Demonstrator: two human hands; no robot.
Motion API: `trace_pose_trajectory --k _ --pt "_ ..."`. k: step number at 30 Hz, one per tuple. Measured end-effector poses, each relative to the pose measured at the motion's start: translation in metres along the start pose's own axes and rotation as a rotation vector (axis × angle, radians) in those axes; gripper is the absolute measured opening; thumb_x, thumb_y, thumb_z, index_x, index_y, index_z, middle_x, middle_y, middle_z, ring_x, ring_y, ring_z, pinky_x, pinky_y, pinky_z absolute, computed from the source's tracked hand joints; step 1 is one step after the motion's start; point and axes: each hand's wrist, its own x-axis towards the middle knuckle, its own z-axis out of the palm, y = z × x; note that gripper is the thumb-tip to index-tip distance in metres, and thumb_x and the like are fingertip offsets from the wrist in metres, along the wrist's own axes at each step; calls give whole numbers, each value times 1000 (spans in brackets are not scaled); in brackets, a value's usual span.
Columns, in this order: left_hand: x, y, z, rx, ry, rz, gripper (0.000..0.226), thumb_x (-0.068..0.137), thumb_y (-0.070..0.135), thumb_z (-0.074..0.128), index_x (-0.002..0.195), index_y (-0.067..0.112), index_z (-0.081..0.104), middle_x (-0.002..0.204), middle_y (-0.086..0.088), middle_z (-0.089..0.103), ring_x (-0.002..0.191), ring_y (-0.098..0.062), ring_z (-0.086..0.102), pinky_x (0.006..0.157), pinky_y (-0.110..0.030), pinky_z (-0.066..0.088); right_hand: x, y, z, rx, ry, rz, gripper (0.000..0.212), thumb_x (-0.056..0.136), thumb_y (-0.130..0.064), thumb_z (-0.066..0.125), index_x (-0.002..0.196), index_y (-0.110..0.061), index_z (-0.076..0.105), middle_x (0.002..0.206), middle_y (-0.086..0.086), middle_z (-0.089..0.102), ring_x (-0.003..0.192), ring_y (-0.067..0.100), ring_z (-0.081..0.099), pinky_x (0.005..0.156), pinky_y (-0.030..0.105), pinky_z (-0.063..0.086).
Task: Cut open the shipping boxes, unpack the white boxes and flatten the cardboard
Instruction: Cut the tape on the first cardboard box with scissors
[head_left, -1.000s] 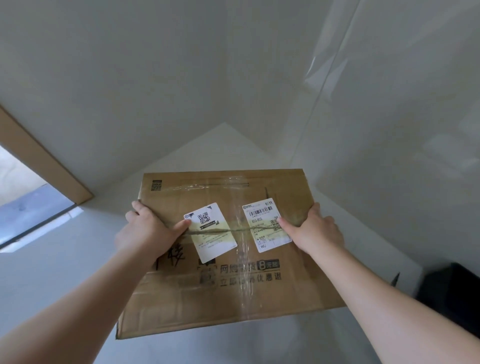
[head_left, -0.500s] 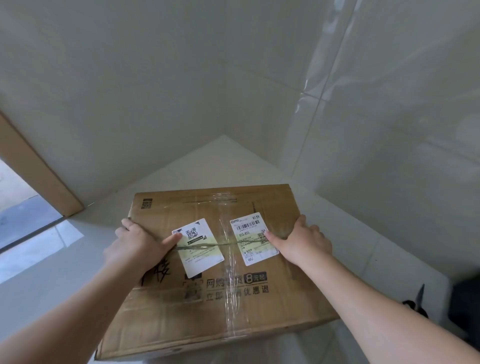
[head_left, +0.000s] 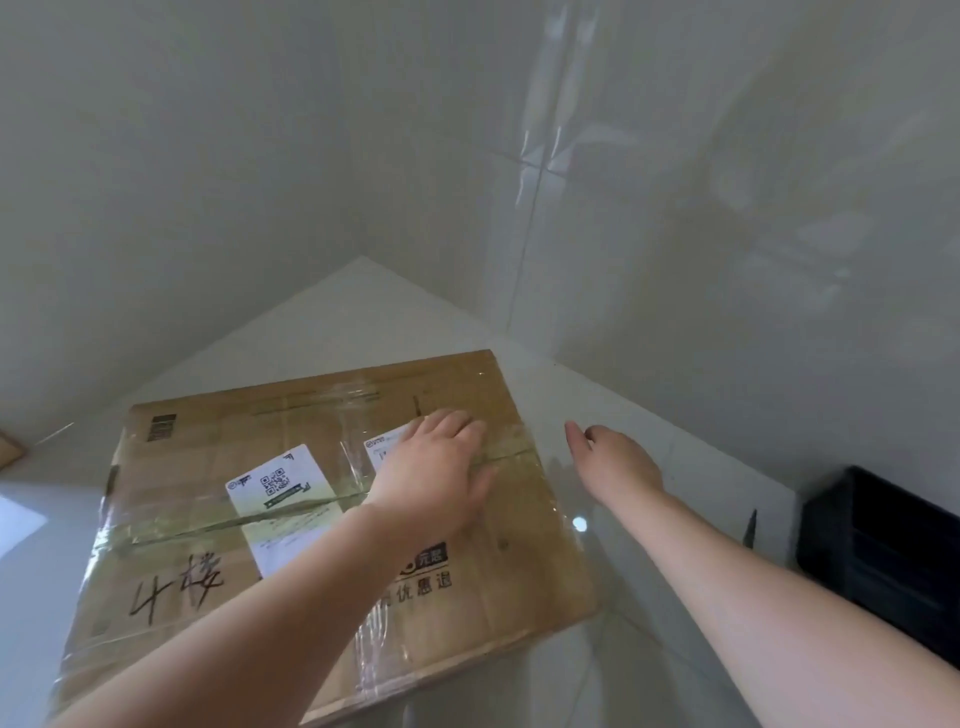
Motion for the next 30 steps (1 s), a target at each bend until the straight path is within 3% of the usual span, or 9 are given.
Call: trace_pose_trajectory --k 3,7,14,17,20,24,30 --pt "11 28 13 -66 -28 179 47 94 39 50 138 23 47 144 4 44 137 -18 32 113 -31 18 2 40 16 -3 -30 69 55 100 -49 23 115 -9 58 118 17 58 110 32 56 86 35 43" --pt "21 49 29 -78 -75 338 31 90 28 60 119 17 65 125 1 61 122 -20 50 109 -30 25 0 93 40 -26 -108 162 51 102 -46 27 126 -8 51 127 19 51 117 33 51 93 36 42" --pt "37 58 47 -30 -122 318 23 91 32 57 97 16 74 104 3 68 100 -20 60 109 -29 23 10 132 59 -34 -172 248 44 102 -39 29 129 -9 47 131 16 44 116 32 51 91 35 42" --pt "52 58 50 -13 -117 329 25 92 34 56 93 16 73 97 3 69 94 -23 61 101 -33 36 12 152 64 -55 -134 299 31 99 -19 35 126 -9 48 130 16 40 117 33 47 89 35 40" --pt "61 58 55 -10 -110 339 30 92 37 50 89 18 72 92 5 69 87 -21 62 90 -36 42 12 176 63 -90 -122 377 36 87 1 39 121 -8 50 128 15 40 116 32 46 89 33 41" --pt "61 60 57 -32 -80 376 41 85 37 36 81 19 72 83 7 70 77 -20 64 81 -37 45 19 205 64 -94 -84 472 39 88 5 36 123 -2 51 131 19 39 117 36 45 97 38 41" --pt "66 61 58 -51 -90 377 42 81 36 35 85 20 73 87 8 70 79 -20 64 80 -37 45 25 227 73 -139 -122 511 41 89 5 33 127 -2 49 126 17 40 111 37 50 97 41 43"
